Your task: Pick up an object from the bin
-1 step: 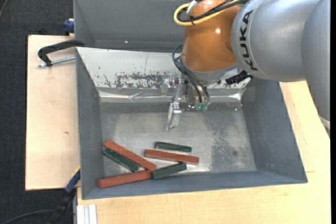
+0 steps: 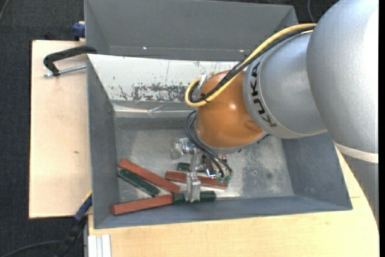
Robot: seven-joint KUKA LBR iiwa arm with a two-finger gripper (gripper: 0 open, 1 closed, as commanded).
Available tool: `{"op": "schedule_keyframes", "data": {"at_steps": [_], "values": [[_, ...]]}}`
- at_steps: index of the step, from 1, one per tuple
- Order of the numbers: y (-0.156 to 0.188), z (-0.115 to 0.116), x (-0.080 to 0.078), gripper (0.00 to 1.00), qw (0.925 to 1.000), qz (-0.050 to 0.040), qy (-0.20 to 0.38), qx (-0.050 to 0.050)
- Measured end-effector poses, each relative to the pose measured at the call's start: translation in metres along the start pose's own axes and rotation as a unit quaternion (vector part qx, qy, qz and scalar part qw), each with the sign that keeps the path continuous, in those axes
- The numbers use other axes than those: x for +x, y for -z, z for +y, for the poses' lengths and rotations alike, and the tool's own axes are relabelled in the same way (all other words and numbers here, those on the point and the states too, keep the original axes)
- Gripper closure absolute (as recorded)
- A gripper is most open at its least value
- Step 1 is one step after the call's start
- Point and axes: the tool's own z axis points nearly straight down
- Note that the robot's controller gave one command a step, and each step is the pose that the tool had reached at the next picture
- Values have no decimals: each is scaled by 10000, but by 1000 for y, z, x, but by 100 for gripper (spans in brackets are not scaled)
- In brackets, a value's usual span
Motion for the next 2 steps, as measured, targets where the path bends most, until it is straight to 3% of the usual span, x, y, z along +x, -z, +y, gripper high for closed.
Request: {"op": "schedule_keyframes", "data": {"at_steps": [1, 2], "values": [[2, -1, -2, 100, 10000, -26, -10, -3], [138, -4, -38, 100, 9999, -94, -118, -5]]}}
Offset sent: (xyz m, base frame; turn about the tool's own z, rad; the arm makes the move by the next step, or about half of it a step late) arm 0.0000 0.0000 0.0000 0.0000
